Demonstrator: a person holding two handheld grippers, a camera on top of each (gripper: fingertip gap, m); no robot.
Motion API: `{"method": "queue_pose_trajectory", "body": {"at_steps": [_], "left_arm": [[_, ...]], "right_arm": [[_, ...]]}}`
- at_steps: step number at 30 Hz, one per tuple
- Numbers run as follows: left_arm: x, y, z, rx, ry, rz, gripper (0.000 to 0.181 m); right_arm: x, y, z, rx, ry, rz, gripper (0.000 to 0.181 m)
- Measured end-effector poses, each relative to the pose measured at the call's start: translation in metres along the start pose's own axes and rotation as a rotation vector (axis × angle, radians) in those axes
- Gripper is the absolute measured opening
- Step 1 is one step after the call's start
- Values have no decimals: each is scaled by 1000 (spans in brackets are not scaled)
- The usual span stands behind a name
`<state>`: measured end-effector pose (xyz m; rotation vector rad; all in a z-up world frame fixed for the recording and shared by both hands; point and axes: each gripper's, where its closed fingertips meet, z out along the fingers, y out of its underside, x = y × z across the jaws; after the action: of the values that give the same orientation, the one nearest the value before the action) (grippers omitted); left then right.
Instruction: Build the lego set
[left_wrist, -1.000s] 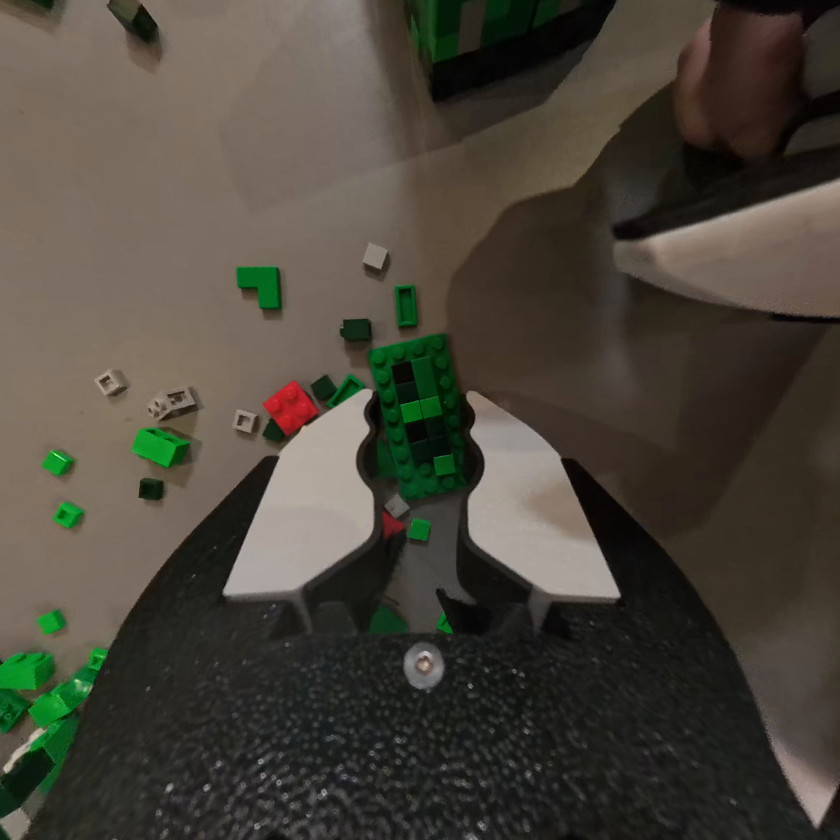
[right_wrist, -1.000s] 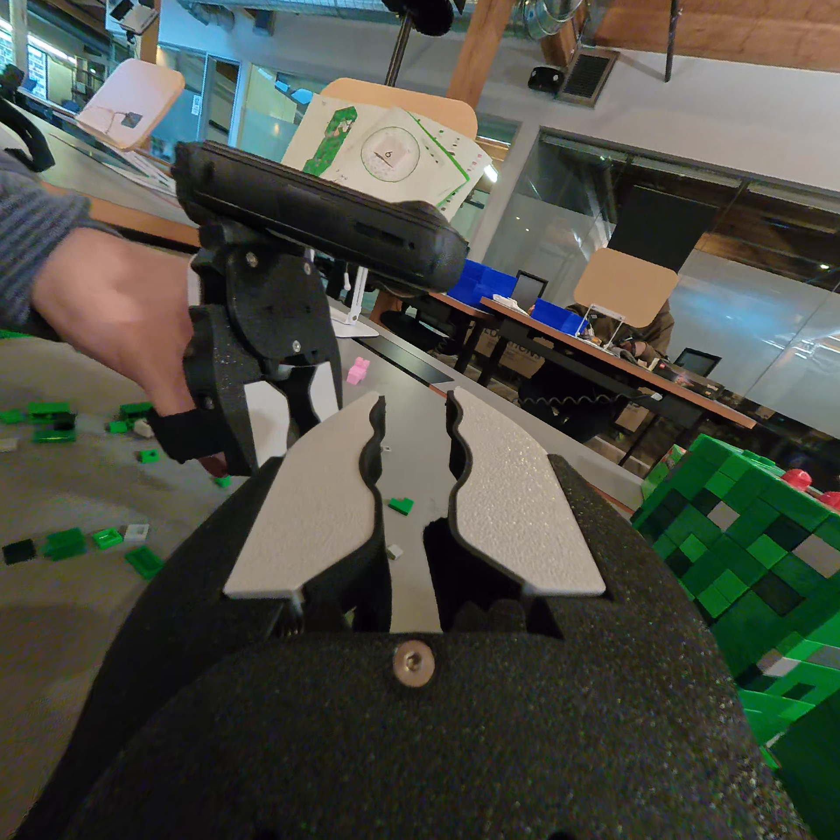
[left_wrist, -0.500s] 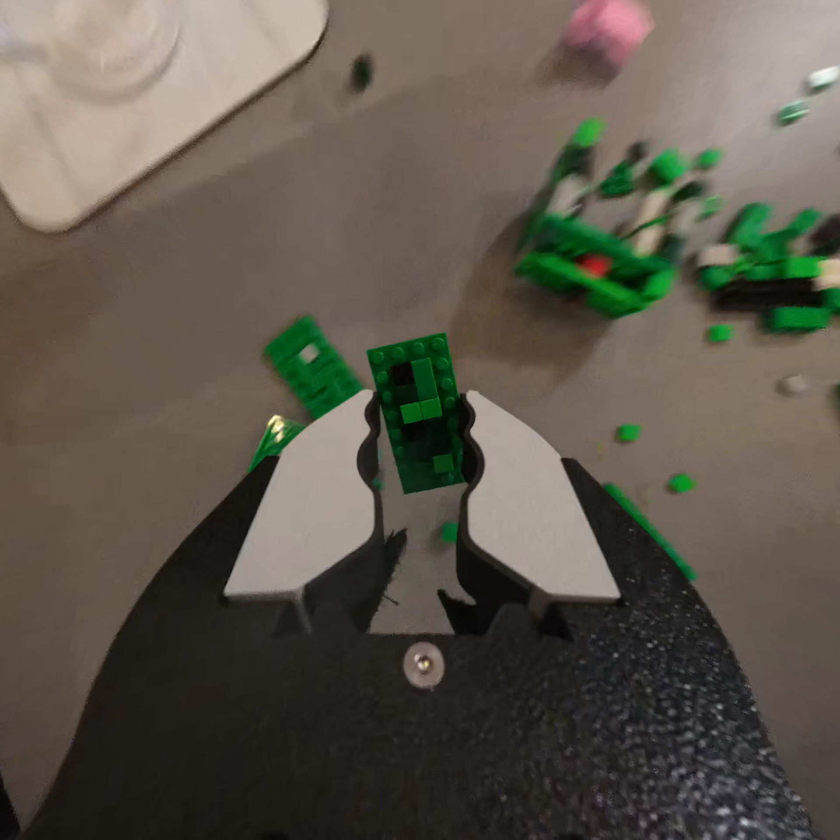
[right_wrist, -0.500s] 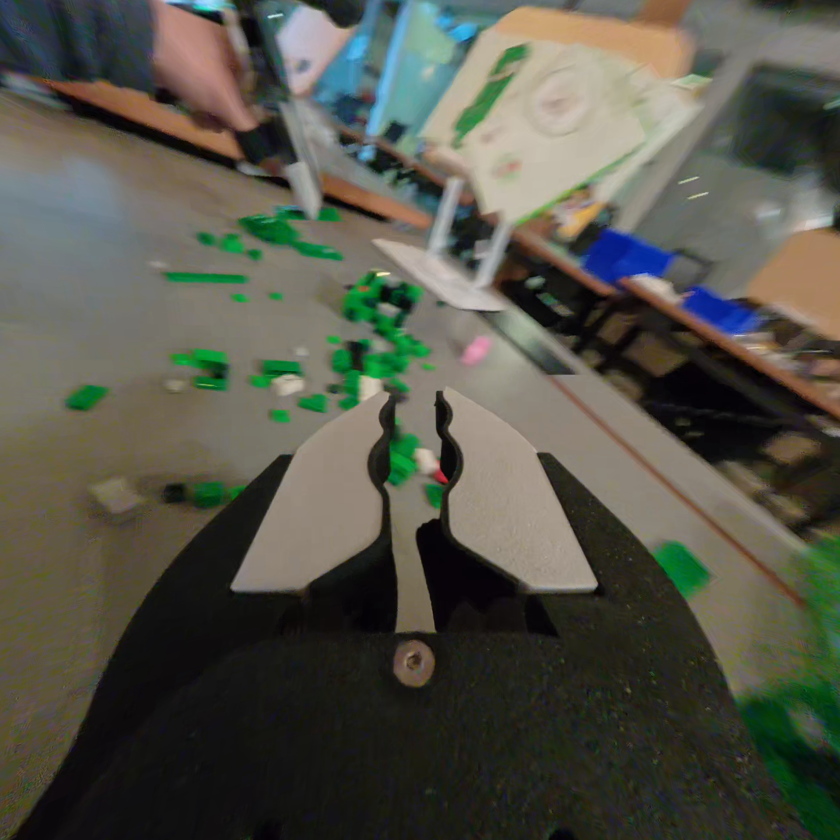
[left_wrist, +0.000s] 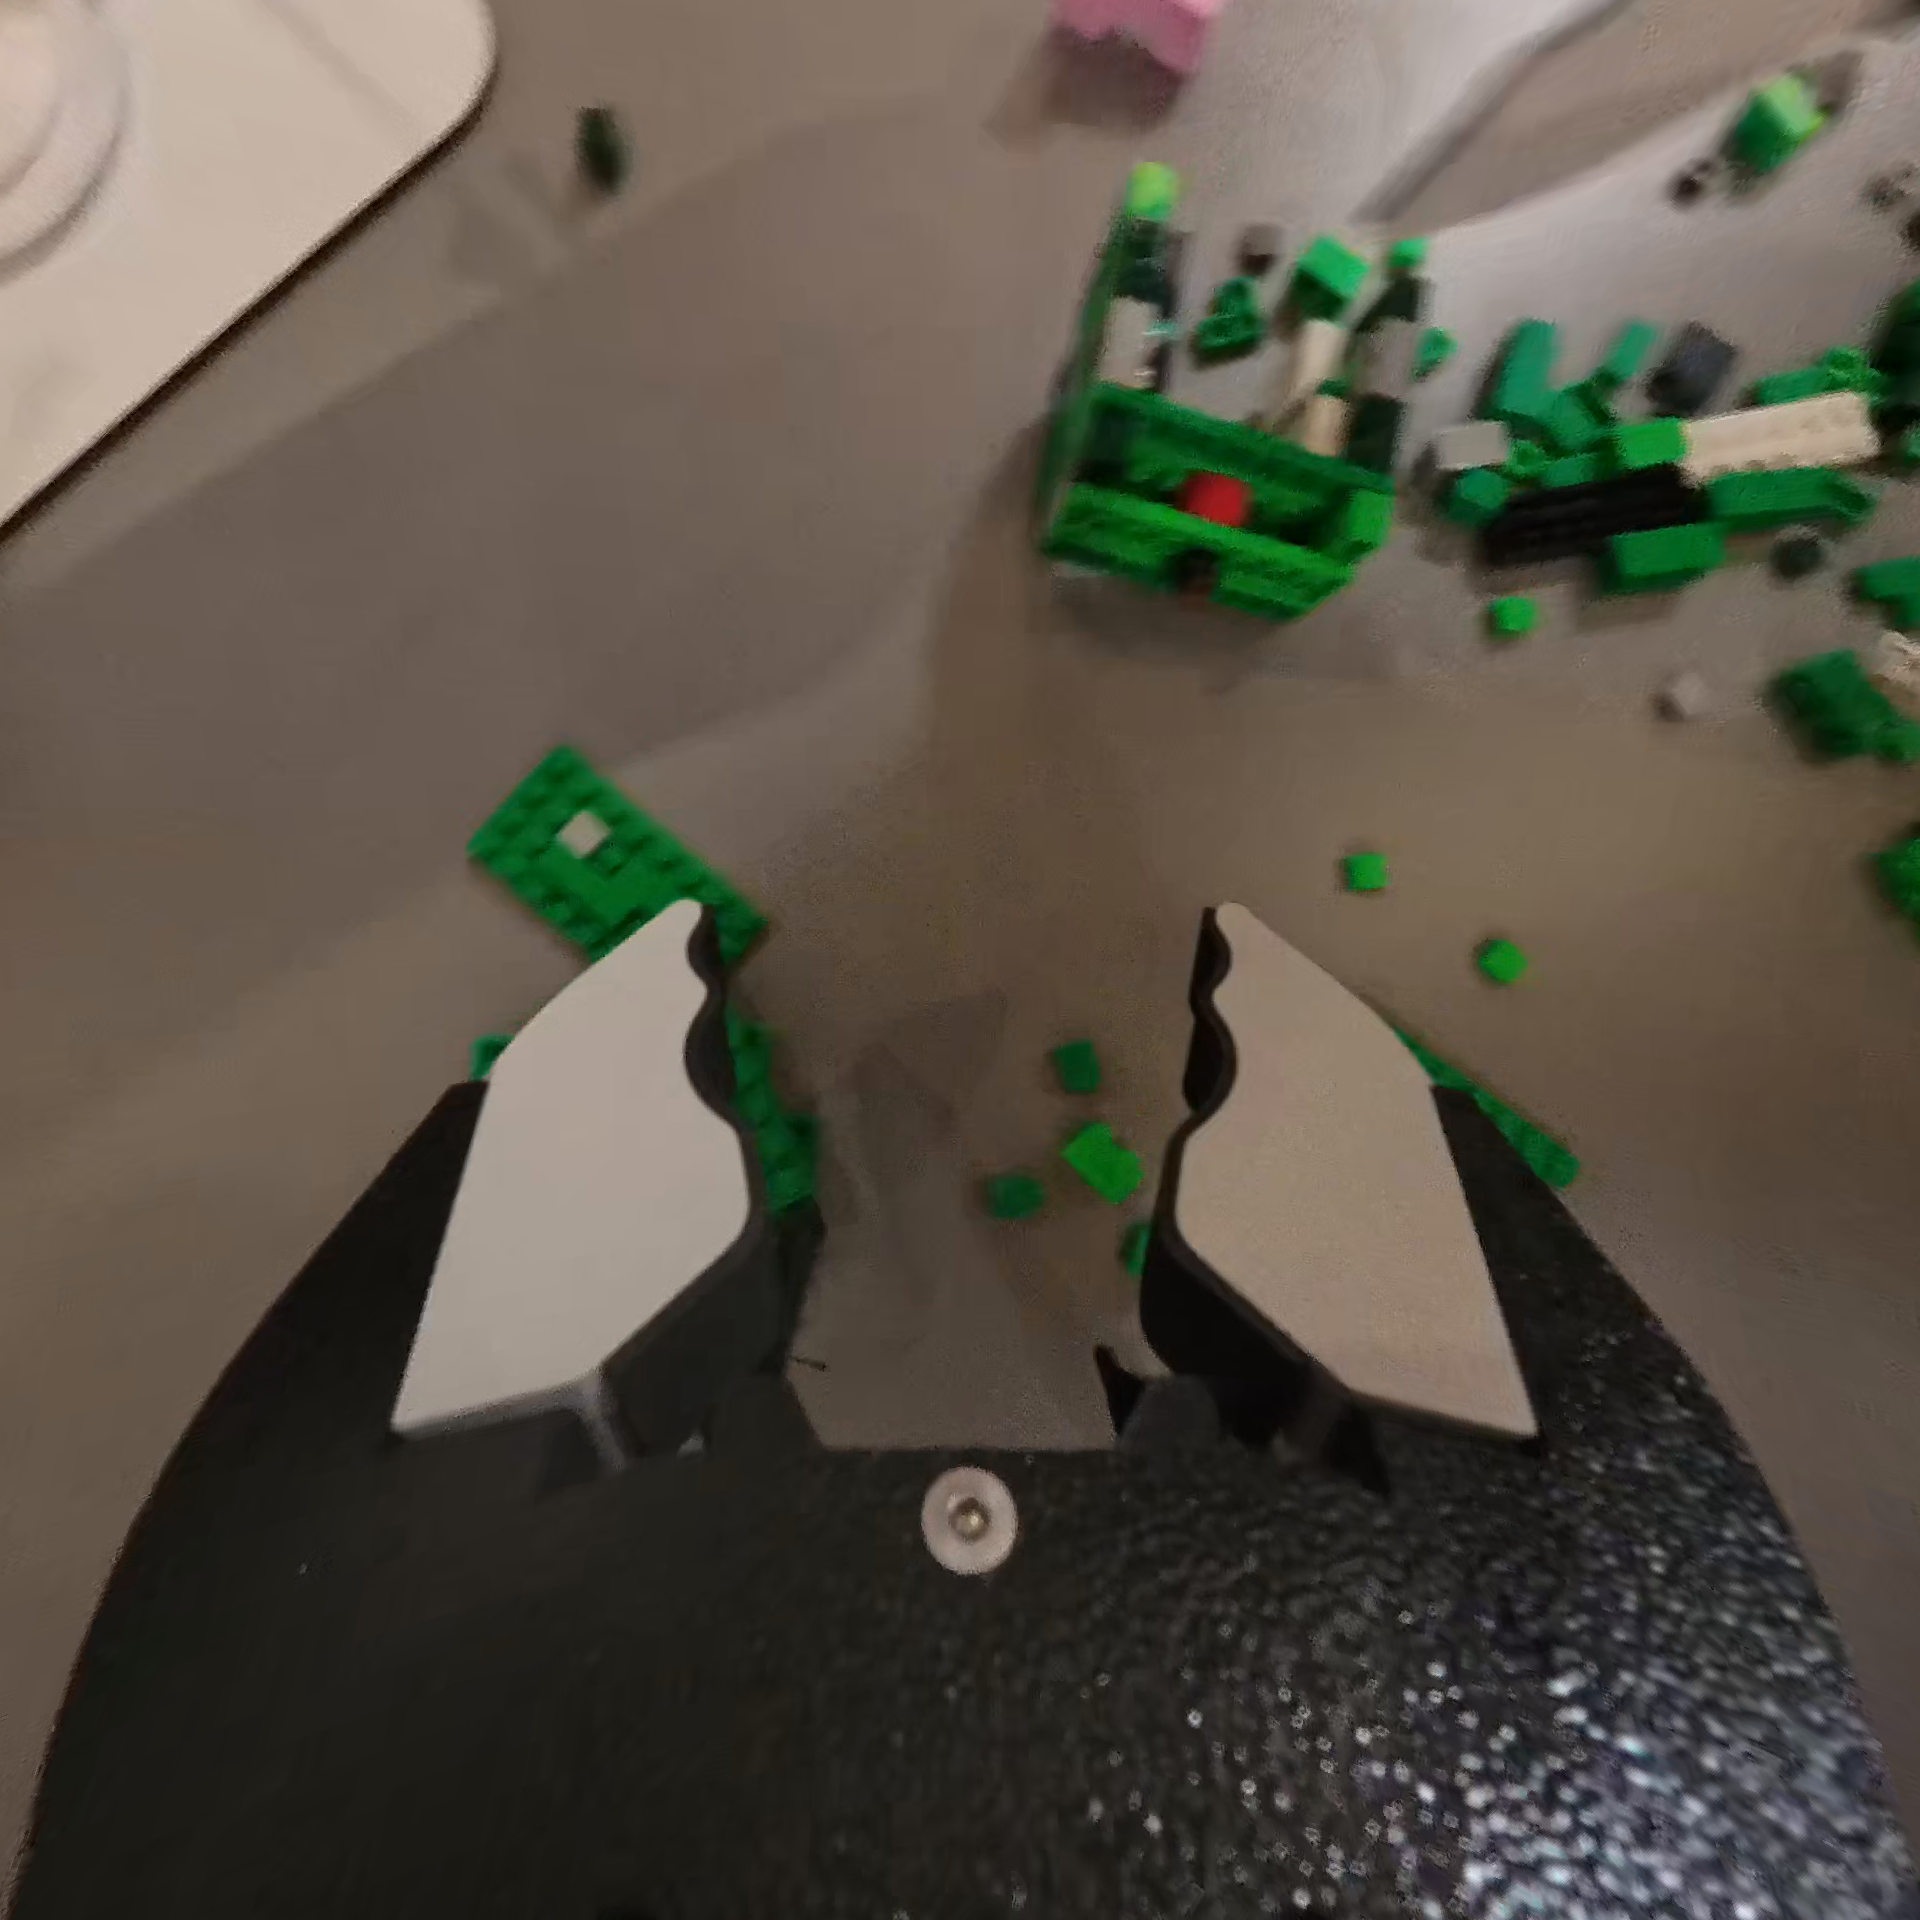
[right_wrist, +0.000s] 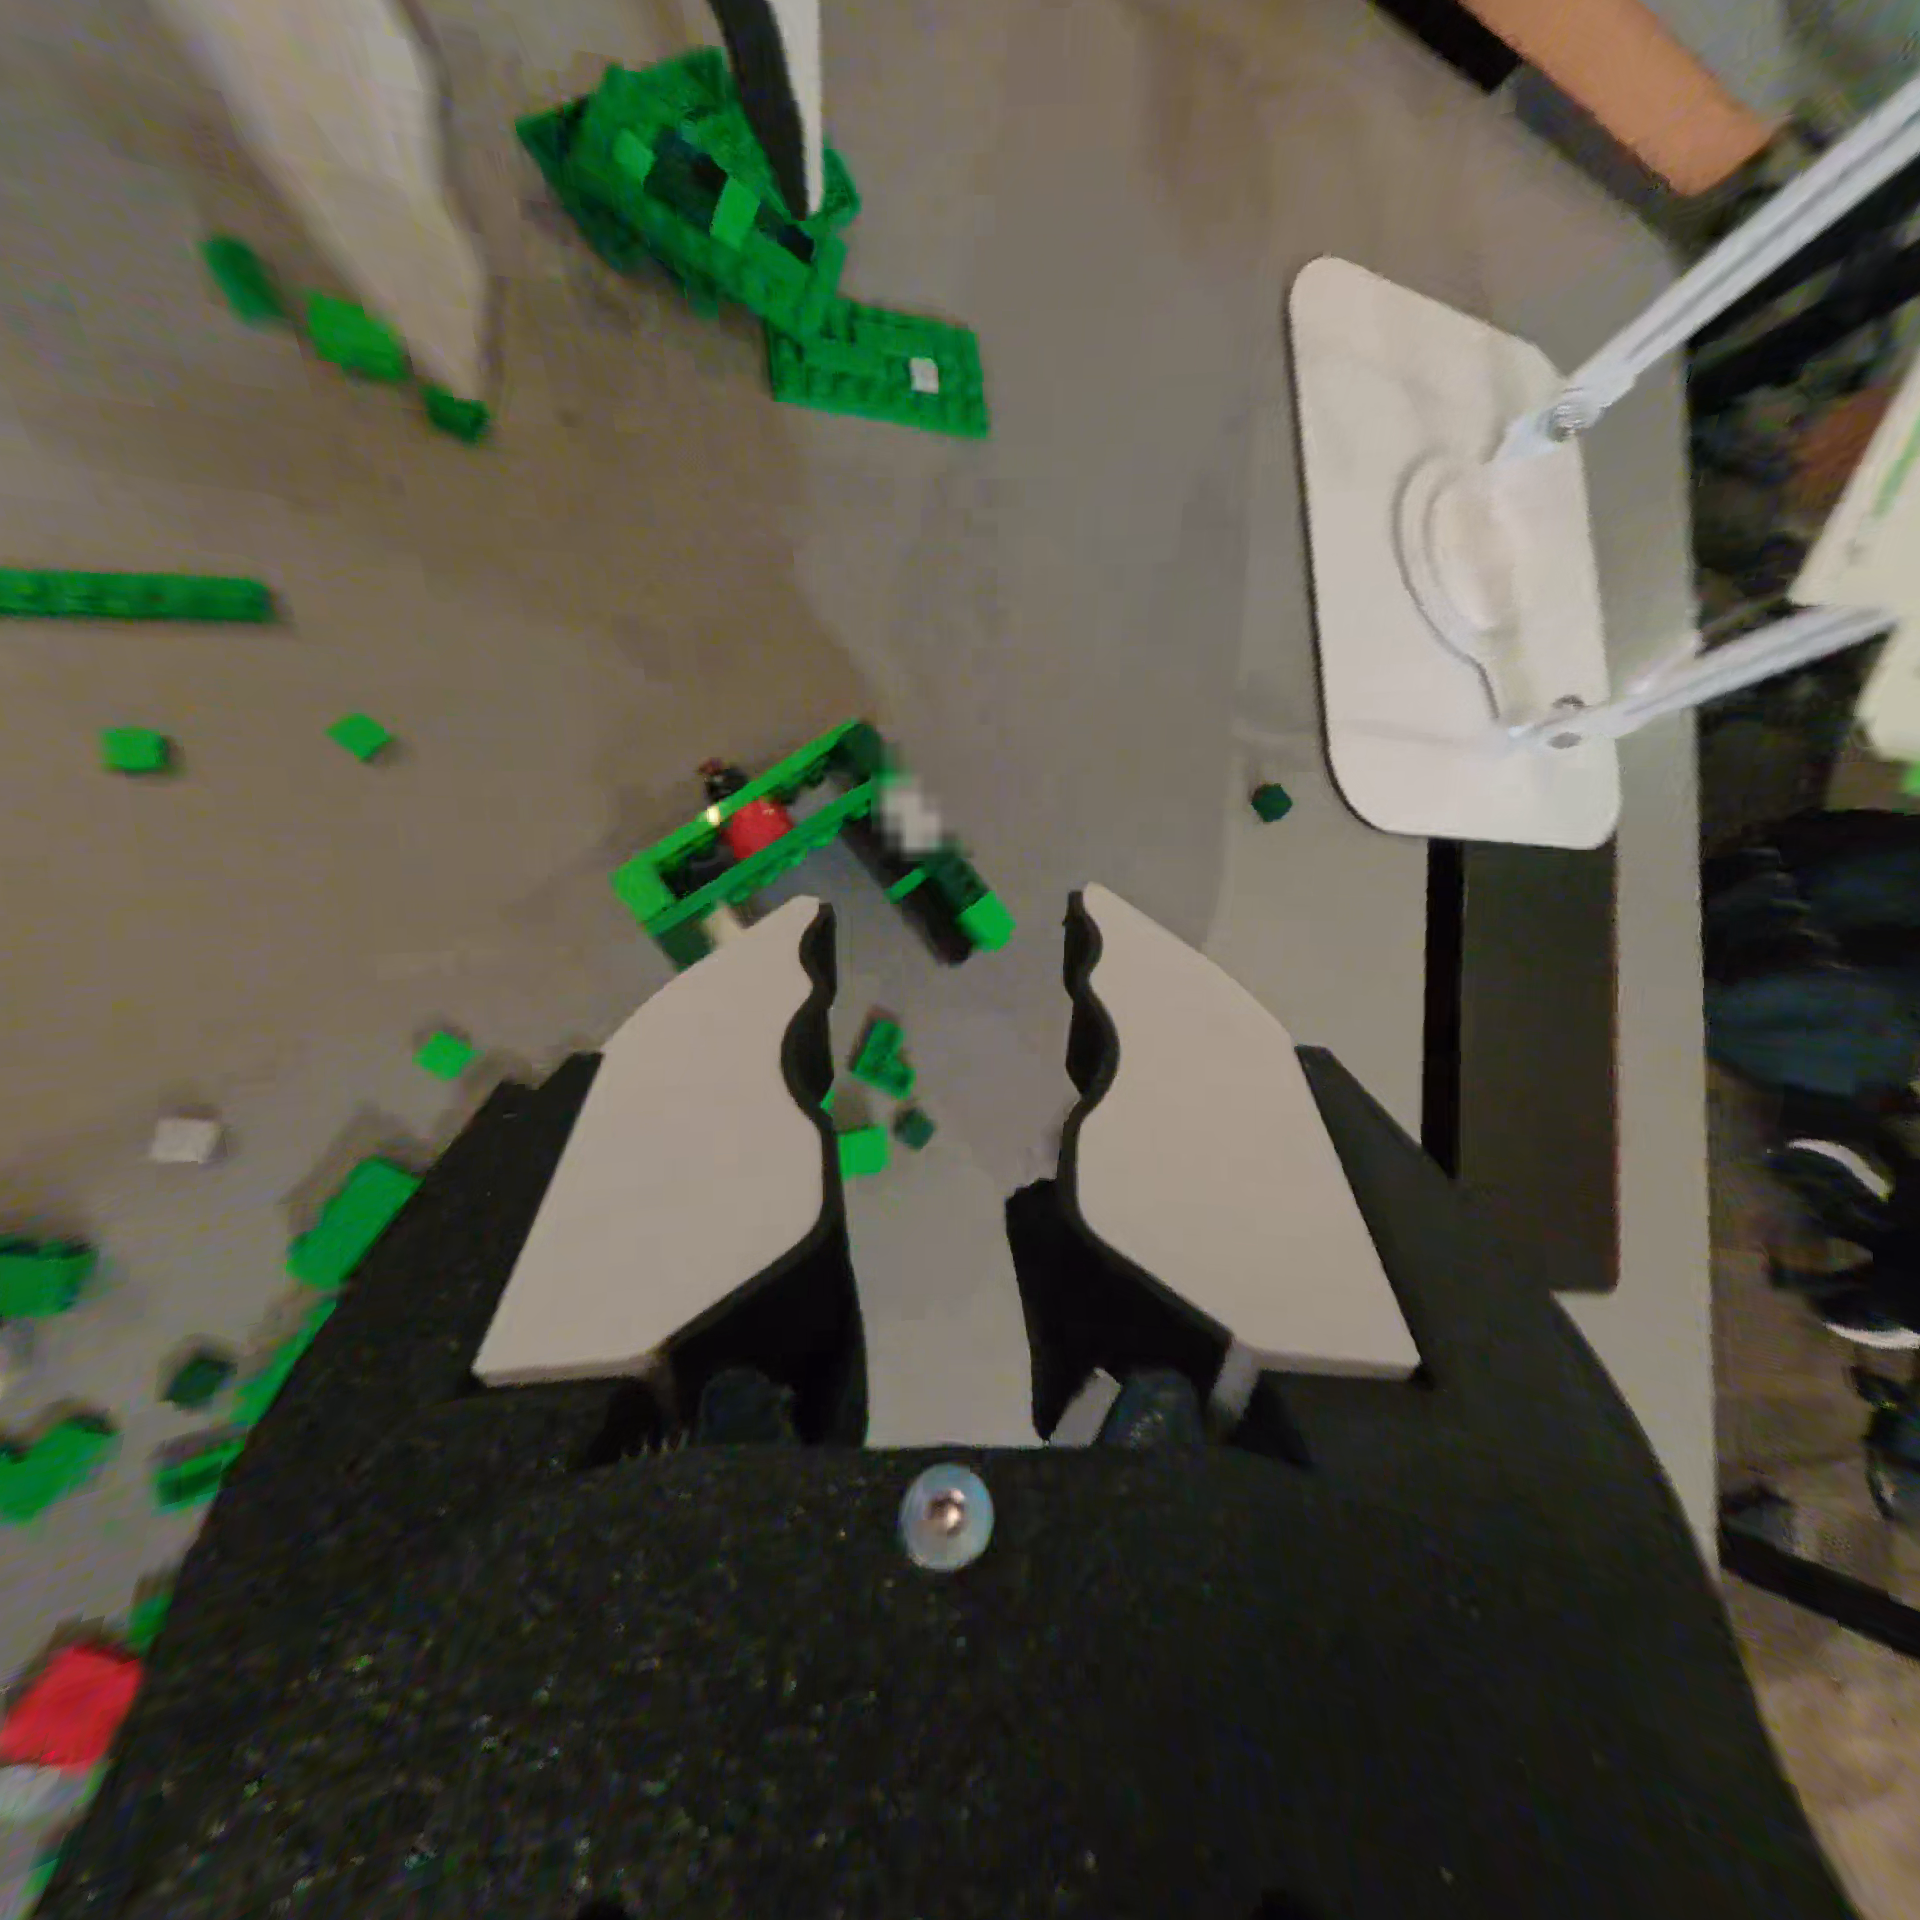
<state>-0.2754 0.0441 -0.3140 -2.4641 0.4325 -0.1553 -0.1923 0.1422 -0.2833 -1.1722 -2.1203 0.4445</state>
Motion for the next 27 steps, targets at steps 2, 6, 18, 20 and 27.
{"method": "queue_pose_trajectory", "body": {"at_steps": [2,6,18,20,27], "left_arm": [[17,-2,6,-19,36,59,91],[38,-7,13,13,114,90,92],[59,-103,31,426,43,-24,96],[67,-122,35,463,-54,49,94],[126,-156,50,541,-41,196,63]], "right_arm": [[6,6,21,-98,-67,-97,46],[-1,25,55,-281,-236,-198,50],[42,17,-14,-37,404,115,18],[37,21,-41,20,555,194,18],[-2,50,-100,138,815,407,17]]}}
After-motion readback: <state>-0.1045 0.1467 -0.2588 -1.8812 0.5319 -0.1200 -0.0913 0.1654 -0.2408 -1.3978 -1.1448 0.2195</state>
